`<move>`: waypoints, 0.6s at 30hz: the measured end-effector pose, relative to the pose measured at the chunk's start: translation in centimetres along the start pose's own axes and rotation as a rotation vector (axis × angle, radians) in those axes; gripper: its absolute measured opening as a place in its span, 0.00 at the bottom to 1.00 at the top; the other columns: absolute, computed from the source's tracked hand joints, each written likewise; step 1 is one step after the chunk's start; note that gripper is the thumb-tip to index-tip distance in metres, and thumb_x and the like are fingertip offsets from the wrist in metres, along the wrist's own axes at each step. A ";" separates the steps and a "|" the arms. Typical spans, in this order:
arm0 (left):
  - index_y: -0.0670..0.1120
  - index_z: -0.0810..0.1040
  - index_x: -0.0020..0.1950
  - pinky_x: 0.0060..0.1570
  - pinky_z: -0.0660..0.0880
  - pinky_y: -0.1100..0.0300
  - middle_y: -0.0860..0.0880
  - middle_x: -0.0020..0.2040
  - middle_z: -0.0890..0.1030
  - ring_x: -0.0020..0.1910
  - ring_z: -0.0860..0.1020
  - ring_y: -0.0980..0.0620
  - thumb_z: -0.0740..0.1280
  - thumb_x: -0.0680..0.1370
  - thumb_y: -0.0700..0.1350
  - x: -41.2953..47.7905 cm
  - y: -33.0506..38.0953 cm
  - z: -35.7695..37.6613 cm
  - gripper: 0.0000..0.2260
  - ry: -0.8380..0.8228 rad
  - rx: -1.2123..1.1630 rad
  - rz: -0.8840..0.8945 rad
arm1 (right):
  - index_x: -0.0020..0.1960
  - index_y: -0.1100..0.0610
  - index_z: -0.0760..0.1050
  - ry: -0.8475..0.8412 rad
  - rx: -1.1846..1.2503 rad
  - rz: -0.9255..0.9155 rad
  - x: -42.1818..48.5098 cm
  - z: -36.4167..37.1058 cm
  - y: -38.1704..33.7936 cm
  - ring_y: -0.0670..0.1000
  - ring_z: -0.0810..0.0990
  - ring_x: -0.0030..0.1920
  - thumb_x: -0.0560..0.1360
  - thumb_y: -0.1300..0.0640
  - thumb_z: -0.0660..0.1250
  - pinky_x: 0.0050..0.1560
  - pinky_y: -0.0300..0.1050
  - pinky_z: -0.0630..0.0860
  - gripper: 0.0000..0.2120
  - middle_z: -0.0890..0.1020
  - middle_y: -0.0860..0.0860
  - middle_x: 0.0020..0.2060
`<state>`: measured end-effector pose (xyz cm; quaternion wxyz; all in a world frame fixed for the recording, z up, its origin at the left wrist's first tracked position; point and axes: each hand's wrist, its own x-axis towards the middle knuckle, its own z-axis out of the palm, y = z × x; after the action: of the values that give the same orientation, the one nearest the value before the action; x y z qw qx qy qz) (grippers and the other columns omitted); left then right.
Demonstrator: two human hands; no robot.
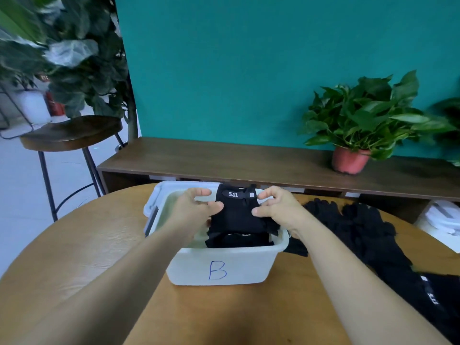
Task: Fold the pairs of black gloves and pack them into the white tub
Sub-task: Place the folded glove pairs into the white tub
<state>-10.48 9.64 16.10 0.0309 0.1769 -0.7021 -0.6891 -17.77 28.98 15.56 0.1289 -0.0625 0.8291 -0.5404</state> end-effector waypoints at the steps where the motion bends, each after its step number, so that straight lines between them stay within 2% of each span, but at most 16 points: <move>1: 0.45 0.73 0.65 0.56 0.80 0.42 0.38 0.53 0.83 0.53 0.83 0.36 0.75 0.75 0.39 0.6 -0.6 -0.1 0.20 0.002 0.005 -0.021 | 0.52 0.54 0.73 -0.021 -0.020 0.005 0.3 0.2 0.4 0.54 0.81 0.51 0.70 0.65 0.75 0.50 0.46 0.77 0.16 0.82 0.58 0.52; 3: 0.46 0.73 0.63 0.56 0.79 0.40 0.36 0.53 0.83 0.54 0.82 0.34 0.74 0.76 0.38 1.2 -1.6 -0.1 0.18 -0.013 0.018 -0.063 | 0.52 0.51 0.72 -0.042 -0.117 -0.015 0.6 0.5 1.0 0.52 0.81 0.48 0.71 0.63 0.75 0.47 0.45 0.77 0.17 0.82 0.55 0.49; 6: 0.46 0.72 0.61 0.56 0.79 0.40 0.36 0.53 0.82 0.53 0.82 0.34 0.73 0.76 0.37 2.3 -2.8 -0.2 0.17 -0.043 0.066 -0.101 | 0.54 0.45 0.69 0.008 -0.467 -0.102 0.6 0.5 1.2 0.48 0.81 0.46 0.70 0.55 0.76 0.49 0.48 0.78 0.19 0.83 0.45 0.42; 8: 0.48 0.72 0.60 0.57 0.79 0.42 0.38 0.51 0.82 0.50 0.84 0.37 0.73 0.76 0.37 3.0 -3.2 -0.3 0.17 -0.079 0.094 -0.126 | 0.55 0.44 0.67 0.031 -0.586 -0.147 0.6 0.5 1.5 0.47 0.79 0.49 0.70 0.51 0.75 0.52 0.50 0.77 0.20 0.83 0.43 0.38; 10: 0.49 0.72 0.58 0.57 0.80 0.45 0.38 0.52 0.83 0.48 0.85 0.39 0.74 0.75 0.36 3.5 -3.4 -0.5 0.18 -0.121 0.126 -0.162 | 0.54 0.44 0.68 0.004 -0.565 -0.152 0.6 0.2 1.9 0.46 0.74 0.56 0.71 0.51 0.75 0.61 0.51 0.73 0.19 0.84 0.42 0.36; 12: 0.48 0.72 0.58 0.53 0.81 0.51 0.40 0.51 0.84 0.46 0.85 0.42 0.74 0.74 0.35 3.9 -3.7 -0.6 0.18 -0.175 0.176 -0.199 | 0.54 0.46 0.69 -0.052 -0.484 -0.131 0.4 -0.3 2.6 0.36 0.64 0.61 0.72 0.53 0.75 0.70 0.51 0.63 0.17 0.85 0.43 0.37; 14: 0.47 0.73 0.58 0.46 0.82 0.57 0.43 0.48 0.85 0.43 0.85 0.45 0.74 0.74 0.34 4.1 -3.9 -0.7 0.18 -0.220 0.226 -0.216 | 0.53 0.48 0.70 -0.111 -0.493 -0.158 0.2 -0.8 3.1 0.22 0.54 0.56 0.74 0.55 0.73 0.75 0.50 0.49 0.14 0.85 0.44 0.39; 15: 0.47 0.73 0.58 0.46 0.82 0.57 0.43 0.47 0.85 0.43 0.85 0.45 0.74 0.74 0.34 4.3 -4.0 -0.8 0.18 -0.236 0.252 -0.218 | 0.51 0.49 0.71 -0.131 -0.512 -0.190 0.2 -1.0 3.3 0.20 0.54 0.57 0.74 0.56 0.73 0.76 0.50 0.43 0.12 0.86 0.45 0.39; 18: 0.44 0.73 0.59 0.51 0.82 0.53 0.40 0.49 0.85 0.45 0.86 0.43 0.75 0.73 0.34 4.8 -4.3 -0.7 0.19 -0.278 0.302 -0.202 | 0.44 0.47 0.73 -0.162 -0.563 -0.260 0.4 -1.2 3.8 0.32 0.63 0.64 0.73 0.56 0.74 0.75 0.53 0.33 0.10 0.85 0.46 0.37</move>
<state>-13.90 7.59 10.99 -0.1625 0.1522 -0.7735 -0.5933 -18.35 31.45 12.49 0.1023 -0.2439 0.9182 -0.2950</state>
